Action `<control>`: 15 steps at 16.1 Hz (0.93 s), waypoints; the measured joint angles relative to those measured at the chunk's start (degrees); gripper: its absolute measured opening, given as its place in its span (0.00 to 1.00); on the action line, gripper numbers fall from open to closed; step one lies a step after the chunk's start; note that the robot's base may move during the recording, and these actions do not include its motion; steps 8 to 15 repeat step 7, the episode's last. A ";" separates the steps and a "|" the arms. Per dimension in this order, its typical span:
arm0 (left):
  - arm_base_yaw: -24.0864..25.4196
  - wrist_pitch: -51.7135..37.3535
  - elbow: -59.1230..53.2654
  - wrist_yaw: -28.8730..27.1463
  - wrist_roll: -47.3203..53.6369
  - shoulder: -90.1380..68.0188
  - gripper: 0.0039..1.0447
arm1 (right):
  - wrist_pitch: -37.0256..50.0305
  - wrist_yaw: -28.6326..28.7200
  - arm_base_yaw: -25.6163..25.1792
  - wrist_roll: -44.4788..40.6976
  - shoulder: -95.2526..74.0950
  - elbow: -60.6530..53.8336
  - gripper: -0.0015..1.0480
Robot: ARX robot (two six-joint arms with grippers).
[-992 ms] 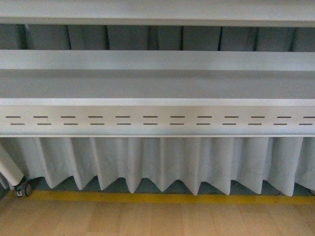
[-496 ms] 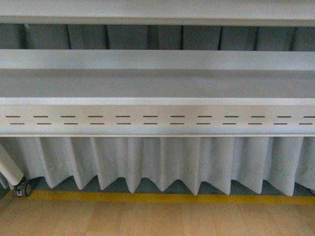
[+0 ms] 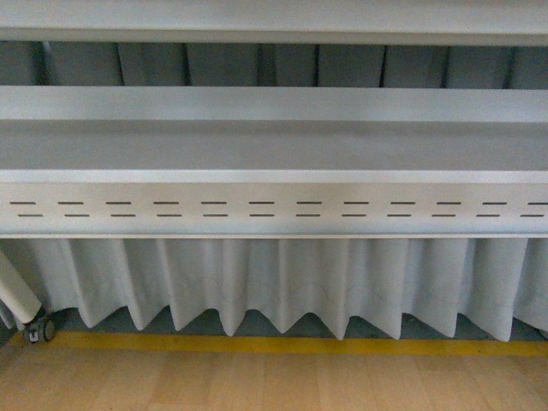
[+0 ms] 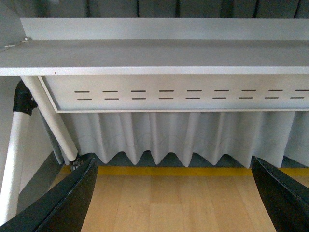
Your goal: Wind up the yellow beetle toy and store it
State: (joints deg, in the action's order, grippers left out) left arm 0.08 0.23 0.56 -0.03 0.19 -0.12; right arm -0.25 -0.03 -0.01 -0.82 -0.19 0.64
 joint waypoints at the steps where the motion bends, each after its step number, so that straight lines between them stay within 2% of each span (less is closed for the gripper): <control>1: 0.00 0.00 0.00 0.02 0.00 0.00 0.94 | -0.02 0.02 0.00 0.00 0.00 0.00 0.94; 15: 0.00 0.00 0.00 0.02 0.00 0.00 0.94 | -0.02 0.00 0.00 0.00 0.00 0.00 0.94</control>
